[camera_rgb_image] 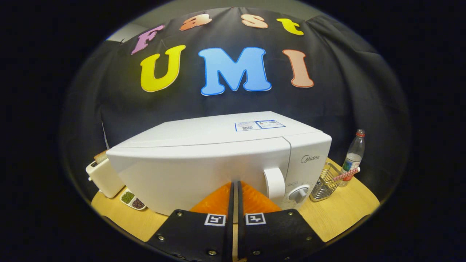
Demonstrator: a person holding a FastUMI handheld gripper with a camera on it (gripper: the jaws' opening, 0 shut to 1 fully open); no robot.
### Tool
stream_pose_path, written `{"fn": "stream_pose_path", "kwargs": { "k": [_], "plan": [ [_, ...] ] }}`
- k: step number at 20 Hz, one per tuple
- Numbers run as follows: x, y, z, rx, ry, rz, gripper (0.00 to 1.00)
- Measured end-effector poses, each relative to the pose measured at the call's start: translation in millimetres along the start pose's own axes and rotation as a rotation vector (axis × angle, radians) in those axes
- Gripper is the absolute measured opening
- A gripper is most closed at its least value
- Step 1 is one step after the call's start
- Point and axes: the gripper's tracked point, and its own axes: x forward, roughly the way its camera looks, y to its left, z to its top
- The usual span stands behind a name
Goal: Open the microwave, put the food inside, and close the microwave door.
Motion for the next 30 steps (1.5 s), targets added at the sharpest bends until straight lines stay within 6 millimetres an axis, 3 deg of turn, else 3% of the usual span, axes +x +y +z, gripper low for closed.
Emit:
{"fn": "stream_pose_path", "kwargs": {
  "k": [5, 16, 24, 30],
  "plan": [
    [-26, 11, 15, -0.014, -0.033, 0.03, 0.05],
    [-133, 19, 54, -0.036, -0.156, 0.035, 0.05],
    [-206, 23, 59, -0.057, -0.209, 0.043, 0.06],
    [-261, 25, 49, -0.053, -0.236, 0.056, 0.05]
  ]
}}
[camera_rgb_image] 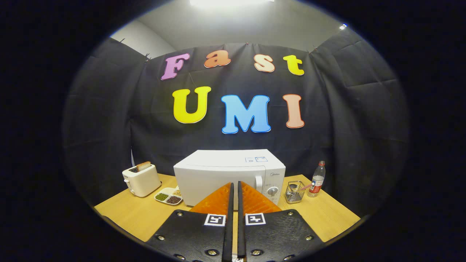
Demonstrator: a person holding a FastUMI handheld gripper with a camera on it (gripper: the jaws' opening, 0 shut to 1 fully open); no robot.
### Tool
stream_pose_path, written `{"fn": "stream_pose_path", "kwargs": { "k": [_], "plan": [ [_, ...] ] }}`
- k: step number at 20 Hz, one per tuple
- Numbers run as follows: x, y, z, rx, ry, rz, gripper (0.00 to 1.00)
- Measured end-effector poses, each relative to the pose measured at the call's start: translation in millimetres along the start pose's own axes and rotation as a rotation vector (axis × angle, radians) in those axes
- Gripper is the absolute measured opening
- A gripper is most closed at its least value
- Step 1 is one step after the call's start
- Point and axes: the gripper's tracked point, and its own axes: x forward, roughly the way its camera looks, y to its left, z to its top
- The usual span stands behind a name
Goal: Open the microwave, put the food inside, and close the microwave door.
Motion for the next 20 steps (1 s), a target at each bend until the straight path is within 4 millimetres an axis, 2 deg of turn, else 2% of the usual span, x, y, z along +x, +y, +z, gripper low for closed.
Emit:
{"fn": "stream_pose_path", "kwargs": {
  "k": [7, 11, 14, 18, 20],
  "plan": [
    [-58, -4, 0, -0.021, -0.049, -0.024, 0.05],
    [-75, -2, -2, -0.001, -0.061, -0.013, 0.05],
    [-82, 1, -2, 0.015, -0.061, -0.002, 0.33],
    [-86, 5, 4, 0.021, -0.09, 0.004, 0.97],
    [-87, 9, -2, 0.01, -0.079, 0.022, 0.97]
  ]
}}
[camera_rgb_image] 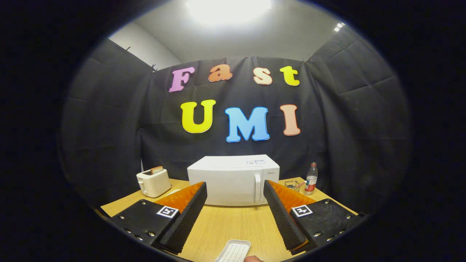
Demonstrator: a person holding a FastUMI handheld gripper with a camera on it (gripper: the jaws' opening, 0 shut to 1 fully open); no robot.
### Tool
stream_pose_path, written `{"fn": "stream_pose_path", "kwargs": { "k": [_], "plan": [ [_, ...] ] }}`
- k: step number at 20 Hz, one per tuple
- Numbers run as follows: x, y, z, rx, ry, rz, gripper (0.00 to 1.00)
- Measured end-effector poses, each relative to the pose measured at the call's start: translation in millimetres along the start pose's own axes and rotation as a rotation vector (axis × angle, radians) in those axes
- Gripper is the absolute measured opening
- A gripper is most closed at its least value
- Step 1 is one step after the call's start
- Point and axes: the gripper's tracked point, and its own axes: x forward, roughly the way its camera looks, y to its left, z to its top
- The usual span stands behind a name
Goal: Open the microwave, put the food inside, and close the microwave door.
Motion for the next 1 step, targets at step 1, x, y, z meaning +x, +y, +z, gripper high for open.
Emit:
{"fn": "stream_pose_path", "kwargs": {
  "k": [1],
  "plan": [
    [0.1, 1.3, -1.5, -0.003, 0.006, 0.005, 0.97]
  ]
}}
